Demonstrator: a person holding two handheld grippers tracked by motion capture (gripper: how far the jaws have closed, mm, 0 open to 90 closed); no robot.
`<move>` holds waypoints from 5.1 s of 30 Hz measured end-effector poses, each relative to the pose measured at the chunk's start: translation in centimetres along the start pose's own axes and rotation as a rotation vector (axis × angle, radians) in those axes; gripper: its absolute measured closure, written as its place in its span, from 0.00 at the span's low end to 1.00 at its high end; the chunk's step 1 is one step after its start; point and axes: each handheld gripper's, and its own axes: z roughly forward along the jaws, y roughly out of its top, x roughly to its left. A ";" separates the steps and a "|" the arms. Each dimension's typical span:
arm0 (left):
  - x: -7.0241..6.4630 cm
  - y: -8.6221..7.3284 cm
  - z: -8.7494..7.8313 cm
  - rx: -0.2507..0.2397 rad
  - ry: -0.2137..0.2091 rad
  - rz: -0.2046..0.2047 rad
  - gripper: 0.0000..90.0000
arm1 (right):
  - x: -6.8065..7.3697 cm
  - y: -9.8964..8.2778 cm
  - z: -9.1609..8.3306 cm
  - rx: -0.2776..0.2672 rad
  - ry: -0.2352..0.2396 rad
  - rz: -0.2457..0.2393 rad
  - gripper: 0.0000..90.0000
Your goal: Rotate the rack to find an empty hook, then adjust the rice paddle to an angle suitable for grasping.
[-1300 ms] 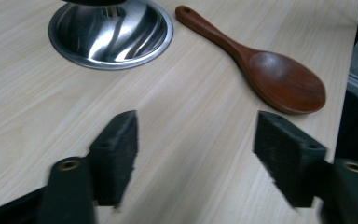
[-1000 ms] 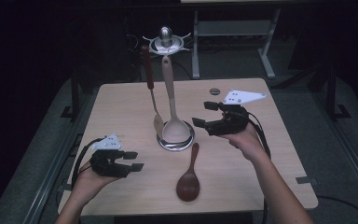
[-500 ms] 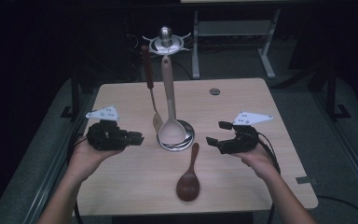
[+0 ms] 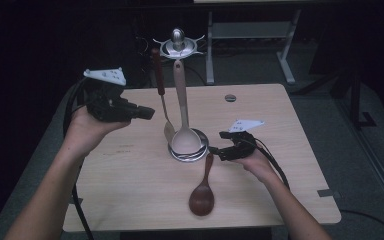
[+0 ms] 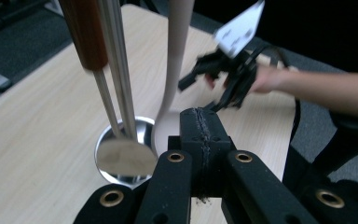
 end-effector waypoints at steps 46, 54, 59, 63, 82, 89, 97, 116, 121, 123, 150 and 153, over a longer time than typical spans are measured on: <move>1.5 10.0 -1.8 -0.022 0.105 0.036 1.00 | 0.2 0.2 11.9 0.010 0.000 -0.065 0.80; 1.7 10.1 -1.7 0.004 0.173 0.070 1.00 | 0.3 0.2 11.9 0.015 -0.003 -0.070 0.80; 2.4 10.2 -1.8 0.004 0.195 0.058 1.00 | 0.4 0.2 11.9 0.012 -0.010 -0.073 0.80; 3.1 10.1 -1.6 0.002 0.218 0.048 1.00 | 0.3 0.3 12.0 0.012 -0.008 -0.074 0.80; -1.9 11.7 -1.6 -0.038 0.060 0.096 1.00 | 0.3 0.3 12.0 0.019 -0.004 -0.074 0.80; -1.3 11.8 0.0 -0.019 0.100 0.096 1.00 | 0.3 0.3 12.0 0.020 -0.004 -0.072 0.80; -0.9 11.6 -0.4 -0.016 0.128 0.083 1.00 | 0.3 0.3 12.0 0.020 -0.002 -0.073 0.80; 0.9 9.8 -1.7 -0.052 0.160 0.048 1.00 | 0.3 0.3 12.0 0.021 -0.005 -0.075 0.80; -0.1 8.2 -1.8 -0.049 0.137 0.059 1.00 | 0.3 0.3 12.0 0.021 -0.005 -0.075 0.80; -0.4 7.5 -1.8 -0.046 0.126 0.057 1.00 | 0.3 0.3 12.0 0.020 -0.004 -0.072 0.80; -1.4 -8.0 3.9 0.019 0.092 -0.032 1.00 | 0.4 0.2 11.9 0.021 -0.007 -0.067 0.79; -1.5 -10.0 4.9 0.039 0.096 -0.037 1.00 | 0.3 0.3 11.9 0.022 -0.005 -0.068 0.79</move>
